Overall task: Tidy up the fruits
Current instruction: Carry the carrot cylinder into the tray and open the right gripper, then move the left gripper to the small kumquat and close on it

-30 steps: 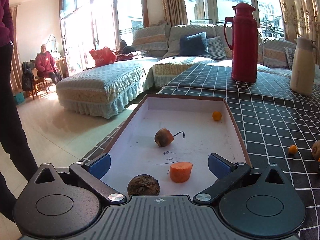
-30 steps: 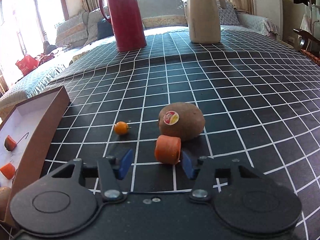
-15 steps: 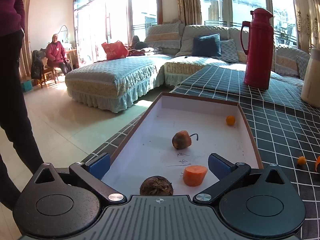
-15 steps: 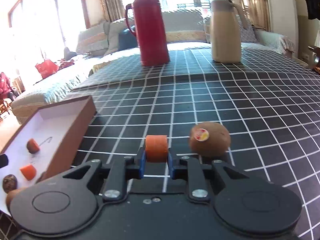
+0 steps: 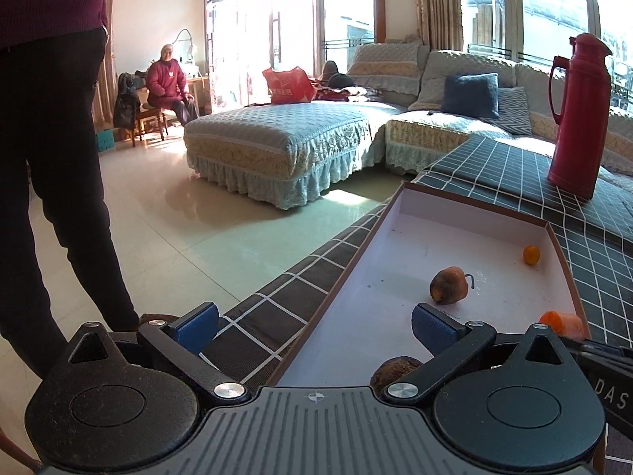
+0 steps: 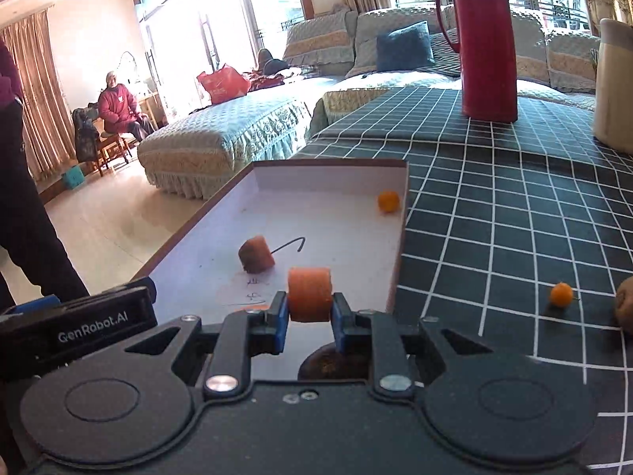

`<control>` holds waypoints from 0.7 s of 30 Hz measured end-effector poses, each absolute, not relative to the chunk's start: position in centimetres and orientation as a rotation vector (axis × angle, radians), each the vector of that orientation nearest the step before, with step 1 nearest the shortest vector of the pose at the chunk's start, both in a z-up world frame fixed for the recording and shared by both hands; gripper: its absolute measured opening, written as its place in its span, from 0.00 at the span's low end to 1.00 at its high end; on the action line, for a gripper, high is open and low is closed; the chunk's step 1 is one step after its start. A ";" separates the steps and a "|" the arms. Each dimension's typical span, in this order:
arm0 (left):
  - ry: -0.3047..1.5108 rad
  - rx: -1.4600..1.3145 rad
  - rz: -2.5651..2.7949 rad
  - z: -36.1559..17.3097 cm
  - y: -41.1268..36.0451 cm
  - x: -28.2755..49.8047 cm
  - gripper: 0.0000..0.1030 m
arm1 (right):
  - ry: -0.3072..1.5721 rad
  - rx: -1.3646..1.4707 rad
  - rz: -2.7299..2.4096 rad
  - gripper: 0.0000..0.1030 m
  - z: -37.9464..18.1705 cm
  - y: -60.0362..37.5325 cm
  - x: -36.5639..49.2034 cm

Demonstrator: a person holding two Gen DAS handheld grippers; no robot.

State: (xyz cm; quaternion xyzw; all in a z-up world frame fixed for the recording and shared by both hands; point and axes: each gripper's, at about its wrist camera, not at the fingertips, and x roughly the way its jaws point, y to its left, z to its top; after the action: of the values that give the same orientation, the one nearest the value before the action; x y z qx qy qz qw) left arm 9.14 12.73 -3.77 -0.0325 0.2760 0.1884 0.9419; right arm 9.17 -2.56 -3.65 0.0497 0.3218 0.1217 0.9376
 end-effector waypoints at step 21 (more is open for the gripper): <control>0.503 0.012 0.155 -2.6 4.8 9.7 1.00 | 0.572 0.213 0.103 0.31 -2.4 -11.5 2.6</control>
State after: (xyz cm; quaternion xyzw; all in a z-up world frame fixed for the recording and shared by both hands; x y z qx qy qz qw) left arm 9.67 4.78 -2.63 0.0058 0.2486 0.0765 0.9656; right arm 2.61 -11.49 -2.35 0.1050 0.2814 0.0504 0.9525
